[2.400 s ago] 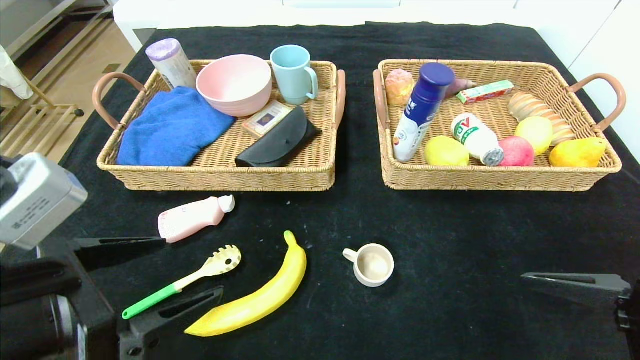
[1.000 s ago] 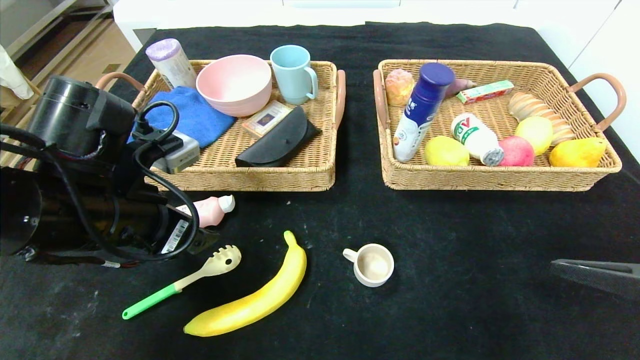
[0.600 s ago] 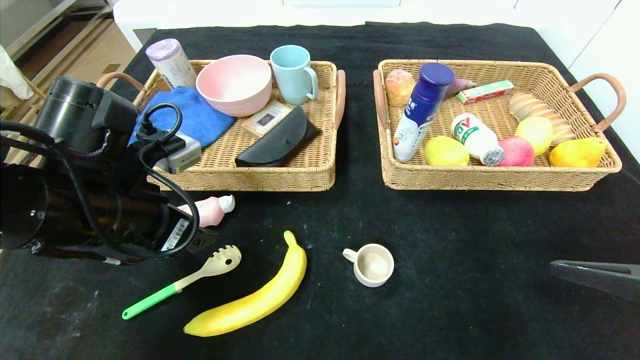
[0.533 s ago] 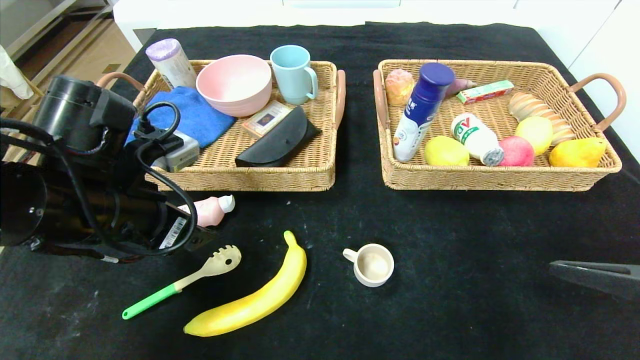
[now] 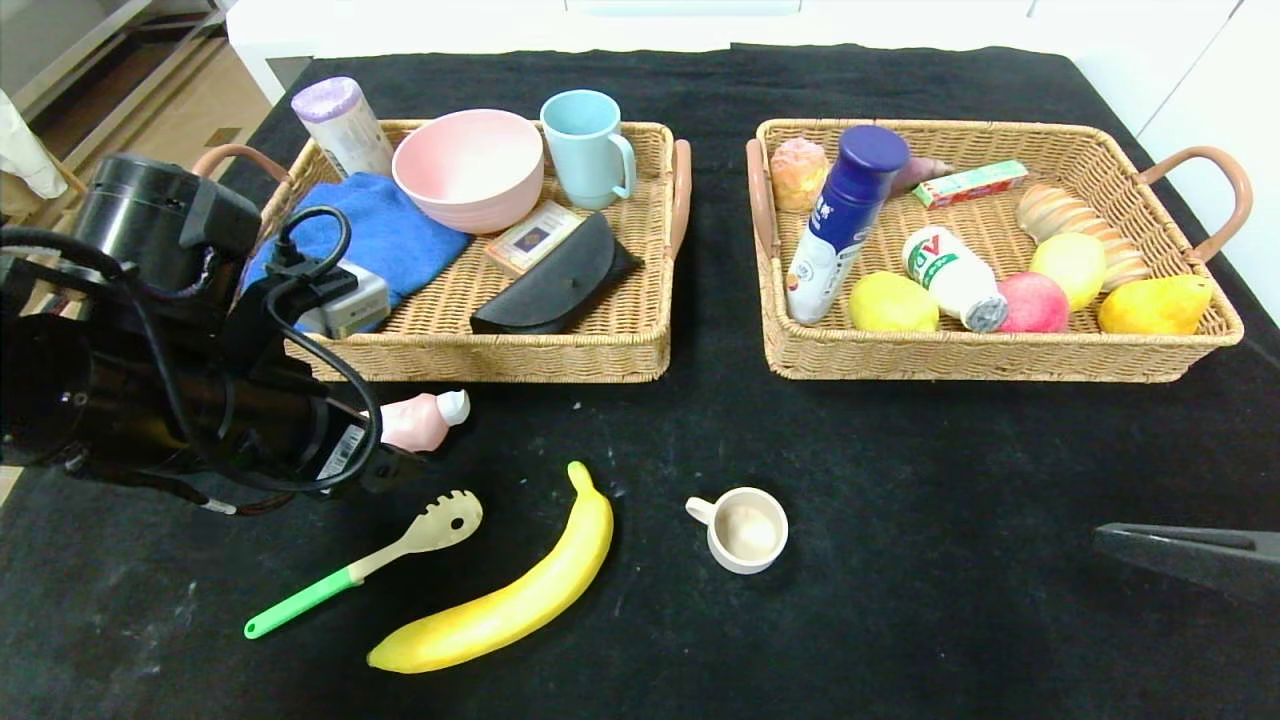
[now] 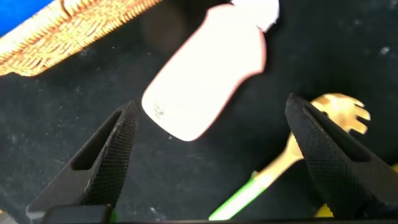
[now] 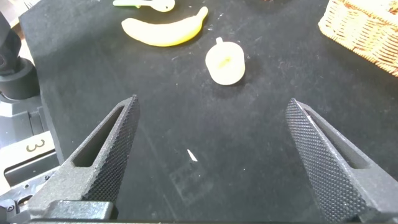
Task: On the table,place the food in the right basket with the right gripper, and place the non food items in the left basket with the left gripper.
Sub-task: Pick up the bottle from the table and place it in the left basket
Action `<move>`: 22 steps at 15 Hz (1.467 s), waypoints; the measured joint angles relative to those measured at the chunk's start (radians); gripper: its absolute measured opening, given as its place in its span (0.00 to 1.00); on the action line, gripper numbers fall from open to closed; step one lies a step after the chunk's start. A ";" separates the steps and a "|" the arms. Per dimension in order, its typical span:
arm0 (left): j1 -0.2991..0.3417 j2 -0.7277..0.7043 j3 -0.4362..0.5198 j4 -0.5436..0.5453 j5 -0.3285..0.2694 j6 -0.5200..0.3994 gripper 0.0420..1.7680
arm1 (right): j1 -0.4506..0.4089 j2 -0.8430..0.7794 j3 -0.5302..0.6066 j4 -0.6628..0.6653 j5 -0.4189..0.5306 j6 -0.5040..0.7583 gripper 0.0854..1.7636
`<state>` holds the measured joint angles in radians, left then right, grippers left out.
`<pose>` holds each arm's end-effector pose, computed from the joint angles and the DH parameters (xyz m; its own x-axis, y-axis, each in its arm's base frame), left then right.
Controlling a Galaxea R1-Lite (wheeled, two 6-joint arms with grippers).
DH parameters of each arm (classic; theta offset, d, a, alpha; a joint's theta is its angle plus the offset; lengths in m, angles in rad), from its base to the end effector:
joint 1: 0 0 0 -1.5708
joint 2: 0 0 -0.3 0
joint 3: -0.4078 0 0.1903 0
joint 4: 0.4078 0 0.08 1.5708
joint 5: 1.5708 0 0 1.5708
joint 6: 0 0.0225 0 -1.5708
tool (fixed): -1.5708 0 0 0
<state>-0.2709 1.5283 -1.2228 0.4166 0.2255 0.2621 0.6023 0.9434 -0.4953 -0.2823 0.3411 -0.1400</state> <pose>0.2452 -0.0629 0.2518 0.7646 0.0197 -0.6442 0.2608 0.9046 0.3372 0.0896 0.0707 0.2185 0.5764 0.8022 -0.1555 -0.8169 0.5708 -0.0830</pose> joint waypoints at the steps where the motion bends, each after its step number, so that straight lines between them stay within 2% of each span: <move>1: 0.003 0.006 -0.004 -0.001 0.000 0.000 0.97 | 0.000 0.001 0.001 0.000 0.000 0.000 0.97; 6: 0.005 0.032 -0.003 -0.048 -0.006 -0.004 0.97 | 0.000 0.005 0.001 0.000 -0.001 0.000 0.97; 12: 0.006 0.058 -0.004 -0.053 -0.012 -0.011 0.97 | -0.001 0.009 0.003 0.002 -0.003 0.000 0.97; 16: 0.005 0.074 0.006 -0.115 -0.014 -0.011 0.97 | -0.001 0.013 0.004 0.002 -0.003 0.000 0.97; 22: 0.006 0.087 0.010 -0.116 -0.014 -0.011 0.97 | -0.001 0.018 0.008 0.002 -0.003 -0.002 0.97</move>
<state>-0.2651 1.6149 -1.2132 0.3006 0.2117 0.2511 0.6013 0.9617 -0.4872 -0.2804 0.3381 -0.1417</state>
